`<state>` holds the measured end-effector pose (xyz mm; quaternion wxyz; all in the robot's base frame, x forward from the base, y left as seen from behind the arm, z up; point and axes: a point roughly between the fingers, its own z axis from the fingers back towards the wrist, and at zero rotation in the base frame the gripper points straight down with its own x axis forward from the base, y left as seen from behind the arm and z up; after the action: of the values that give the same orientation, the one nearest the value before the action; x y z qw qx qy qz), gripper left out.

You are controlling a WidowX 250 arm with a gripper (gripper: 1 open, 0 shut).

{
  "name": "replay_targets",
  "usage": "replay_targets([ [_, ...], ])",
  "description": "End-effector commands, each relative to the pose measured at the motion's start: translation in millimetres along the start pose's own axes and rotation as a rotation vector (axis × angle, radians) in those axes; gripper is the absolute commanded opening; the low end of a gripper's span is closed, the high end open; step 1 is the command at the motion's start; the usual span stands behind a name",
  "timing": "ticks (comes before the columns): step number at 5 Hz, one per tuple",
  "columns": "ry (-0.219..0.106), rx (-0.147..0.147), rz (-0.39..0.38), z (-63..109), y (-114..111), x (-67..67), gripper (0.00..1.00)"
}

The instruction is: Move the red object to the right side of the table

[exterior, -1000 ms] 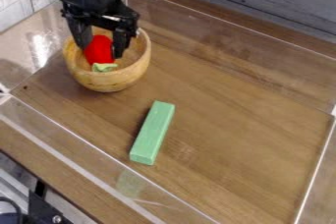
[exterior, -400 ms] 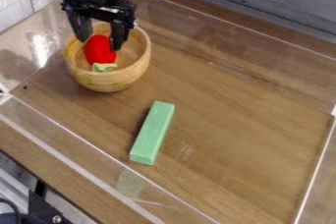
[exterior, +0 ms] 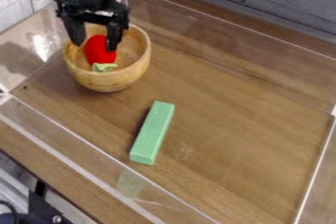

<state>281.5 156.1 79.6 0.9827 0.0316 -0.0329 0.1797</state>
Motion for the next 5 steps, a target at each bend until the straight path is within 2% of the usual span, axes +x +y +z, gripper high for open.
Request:
replay_targets([
  [1,-0.043,-0.010,-0.017,16.8,2,10.5,1.00],
  [3,-0.036,-0.025,-0.064,7.0,-2,25.0,1.00],
  [5,0.015,-0.008,-0.052,-25.7,-15,25.9,1.00],
])
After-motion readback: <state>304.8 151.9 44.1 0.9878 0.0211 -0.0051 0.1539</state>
